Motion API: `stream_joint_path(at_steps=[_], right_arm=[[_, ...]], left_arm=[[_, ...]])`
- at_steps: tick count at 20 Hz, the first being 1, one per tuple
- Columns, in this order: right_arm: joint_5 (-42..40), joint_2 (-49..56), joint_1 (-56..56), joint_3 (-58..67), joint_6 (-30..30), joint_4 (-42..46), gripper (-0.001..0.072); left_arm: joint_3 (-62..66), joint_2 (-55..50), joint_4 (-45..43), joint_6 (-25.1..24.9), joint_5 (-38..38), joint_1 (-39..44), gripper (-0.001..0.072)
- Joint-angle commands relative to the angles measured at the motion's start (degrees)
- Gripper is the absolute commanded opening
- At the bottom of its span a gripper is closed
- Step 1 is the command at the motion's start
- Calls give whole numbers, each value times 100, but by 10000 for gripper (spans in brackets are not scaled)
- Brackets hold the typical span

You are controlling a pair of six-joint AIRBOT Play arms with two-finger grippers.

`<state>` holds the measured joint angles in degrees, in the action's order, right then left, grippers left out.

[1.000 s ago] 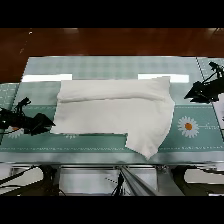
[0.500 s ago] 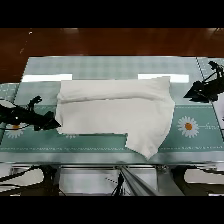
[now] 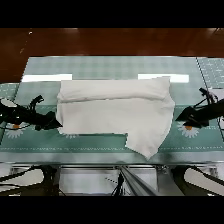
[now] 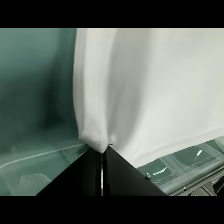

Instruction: Fold the shirts.

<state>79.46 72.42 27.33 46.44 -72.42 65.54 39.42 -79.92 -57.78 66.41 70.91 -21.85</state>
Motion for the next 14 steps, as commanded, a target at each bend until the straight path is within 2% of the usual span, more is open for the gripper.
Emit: stream_joint_path(at_steps=[1,5,8,9,11,13,14], right_arm=[[-151,-579,28,-1123,177,-474,529],[-944,-1333,-186,-1891,-46,-601,528],[-1515,-1384,-776,-2232,-190,-935,528],[-1792,-1384,-1045,-2297,-345,-988,507],[-2317,-1384,-1467,-2306,-833,-839,318],[-2393,-1384,-1534,-2221,-949,-844,25],[-2188,-1397,-1521,-2037,-874,-748,27]], left_arm=[[-4,4,-24,-39,68,4,18],[-2,7,-24,-44,63,4,17],[-2,7,-22,-39,68,4,17],[-2,9,-22,-39,70,4,17],[0,7,-24,-48,44,2,17],[61,13,-24,-127,22,0,17],[149,44,-24,-127,26,2,17]])
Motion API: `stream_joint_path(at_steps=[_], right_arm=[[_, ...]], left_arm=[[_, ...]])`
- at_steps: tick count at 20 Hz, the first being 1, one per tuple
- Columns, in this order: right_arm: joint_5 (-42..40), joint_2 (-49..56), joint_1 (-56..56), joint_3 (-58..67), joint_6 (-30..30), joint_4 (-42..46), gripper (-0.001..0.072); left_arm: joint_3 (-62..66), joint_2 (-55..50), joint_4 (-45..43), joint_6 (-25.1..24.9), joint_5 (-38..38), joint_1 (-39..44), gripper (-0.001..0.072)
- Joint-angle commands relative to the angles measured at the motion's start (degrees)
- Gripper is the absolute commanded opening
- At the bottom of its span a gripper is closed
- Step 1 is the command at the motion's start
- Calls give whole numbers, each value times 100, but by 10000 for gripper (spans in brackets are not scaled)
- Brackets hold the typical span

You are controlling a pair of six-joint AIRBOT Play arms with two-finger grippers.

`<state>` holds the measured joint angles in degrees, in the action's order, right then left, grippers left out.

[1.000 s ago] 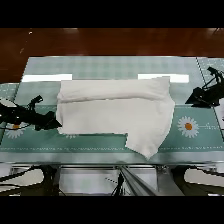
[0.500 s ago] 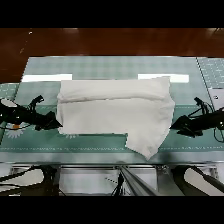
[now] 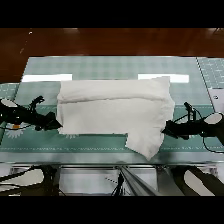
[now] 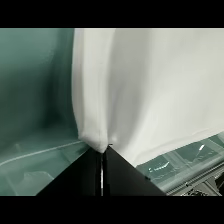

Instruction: Fold the shirts.

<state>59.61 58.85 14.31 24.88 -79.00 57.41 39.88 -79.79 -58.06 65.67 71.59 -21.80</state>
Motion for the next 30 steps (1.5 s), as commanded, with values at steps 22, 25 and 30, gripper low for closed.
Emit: stream_joint_path(at_steps=[22,25,30], right_arm=[[-2511,3283,-688,4332,654,-1185,25],[-2546,3392,-673,4332,612,-1069,29],[-2247,2830,-334,4332,811,664,532]], left_arm=[[3534,-1624,1519,-24,-2210,1034,17],[3532,-1762,1523,61,-2144,942,43],[3901,-1731,1523,42,-979,734,614]])
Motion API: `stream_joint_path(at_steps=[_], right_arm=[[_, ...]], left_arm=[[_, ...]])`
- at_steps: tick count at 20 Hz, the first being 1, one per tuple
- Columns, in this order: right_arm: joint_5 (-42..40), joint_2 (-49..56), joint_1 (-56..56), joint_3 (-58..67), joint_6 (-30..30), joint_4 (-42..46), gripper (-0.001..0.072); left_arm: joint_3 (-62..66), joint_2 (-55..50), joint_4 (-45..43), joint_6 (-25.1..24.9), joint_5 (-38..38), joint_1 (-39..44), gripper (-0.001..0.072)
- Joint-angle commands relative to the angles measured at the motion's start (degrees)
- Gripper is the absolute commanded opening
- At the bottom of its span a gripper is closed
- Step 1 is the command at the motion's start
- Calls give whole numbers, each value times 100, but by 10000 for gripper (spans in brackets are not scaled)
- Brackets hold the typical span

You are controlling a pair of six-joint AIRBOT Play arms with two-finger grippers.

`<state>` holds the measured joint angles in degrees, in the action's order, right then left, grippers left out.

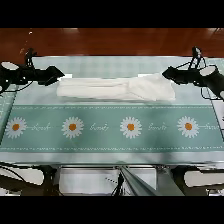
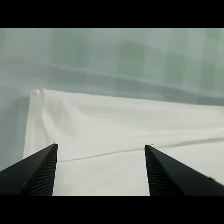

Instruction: Fold the shirts.

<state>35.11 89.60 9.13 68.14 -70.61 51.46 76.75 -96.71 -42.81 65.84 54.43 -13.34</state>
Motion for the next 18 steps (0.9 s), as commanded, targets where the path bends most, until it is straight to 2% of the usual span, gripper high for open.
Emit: stream_joint_path(at_steps=[1,2,3,4,7,10,16,17,18], right_arm=[[380,-361,317,7,-627,2186,532],[658,-407,470,7,-1152,2785,556],[1047,-387,678,7,-1353,2859,611],[1414,-310,892,7,-1213,2474,612],[2275,173,1464,7,-127,127,613],[2234,627,1419,4,96,-1008,613],[1805,1263,525,7,564,-2146,611],[1720,1279,391,7,879,-2385,600],[1683,1257,289,9,1259,-2612,471]], left_arm=[[289,-17,-2,17,1038,-136,614],[310,39,-2,13,1204,-140,613],[313,107,-2,-33,1257,-129,613],[315,190,-2,-70,1272,-109,613],[315,387,24,-68,1316,-9,613],[315,531,42,-72,1469,142,613],[332,673,114,-98,1482,442,613],[334,673,181,-136,1464,452,613],[339,673,264,-136,1462,457,613]])
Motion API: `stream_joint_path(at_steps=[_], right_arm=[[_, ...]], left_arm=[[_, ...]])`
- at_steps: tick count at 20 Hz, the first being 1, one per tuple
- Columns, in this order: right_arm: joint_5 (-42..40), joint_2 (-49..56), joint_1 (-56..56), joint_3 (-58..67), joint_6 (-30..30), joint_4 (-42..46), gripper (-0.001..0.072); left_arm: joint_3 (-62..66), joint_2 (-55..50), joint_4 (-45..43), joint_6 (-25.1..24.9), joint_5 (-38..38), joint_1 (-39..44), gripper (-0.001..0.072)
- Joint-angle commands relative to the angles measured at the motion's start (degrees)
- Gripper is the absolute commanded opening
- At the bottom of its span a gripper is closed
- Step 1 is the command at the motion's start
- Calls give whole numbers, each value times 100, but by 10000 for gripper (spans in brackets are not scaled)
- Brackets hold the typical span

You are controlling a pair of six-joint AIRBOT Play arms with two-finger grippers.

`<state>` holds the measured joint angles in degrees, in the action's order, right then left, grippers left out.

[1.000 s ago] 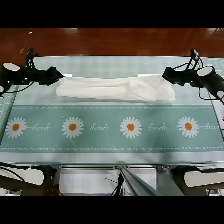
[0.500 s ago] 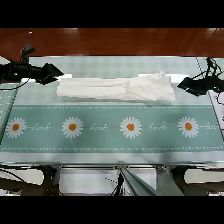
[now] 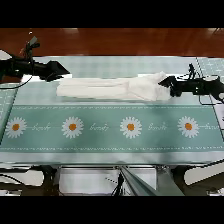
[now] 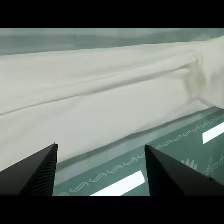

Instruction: Fold the shirts.

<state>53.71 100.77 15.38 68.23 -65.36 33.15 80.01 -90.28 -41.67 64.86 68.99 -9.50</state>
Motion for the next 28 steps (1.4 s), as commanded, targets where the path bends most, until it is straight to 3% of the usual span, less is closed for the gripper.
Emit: stream_joint_path(at_steps=[1,2,3,4,5,14,19,24,28], right_arm=[[-170,98,-396,9,979,-981,241],[-127,13,-411,15,994,-1123,22],[-46,-118,-411,15,1005,-1165,27],[81,-313,-411,15,1005,-1104,26],[210,-522,-411,15,942,-942,26],[1141,-3097,-1202,15,-1593,2433,26],[1333,-4124,-1803,15,-2511,3143,26],[1582,-4712,-2393,15,-3032,3554,26],[1827,-4953,-2881,15,-3434,4074,26]], left_arm=[[20,31,223,-37,9,70,613],[22,31,291,-33,9,70,587],[22,31,380,-31,33,74,423],[20,31,476,-31,72,87,182],[20,31,570,-31,74,146,25],[-11,-44,658,79,-892,2076,18],[-273,-164,654,378,-1211,3060,17],[-385,-682,704,551,-1272,3956,17],[-385,-1156,1386,553,-1311,4553,17]])
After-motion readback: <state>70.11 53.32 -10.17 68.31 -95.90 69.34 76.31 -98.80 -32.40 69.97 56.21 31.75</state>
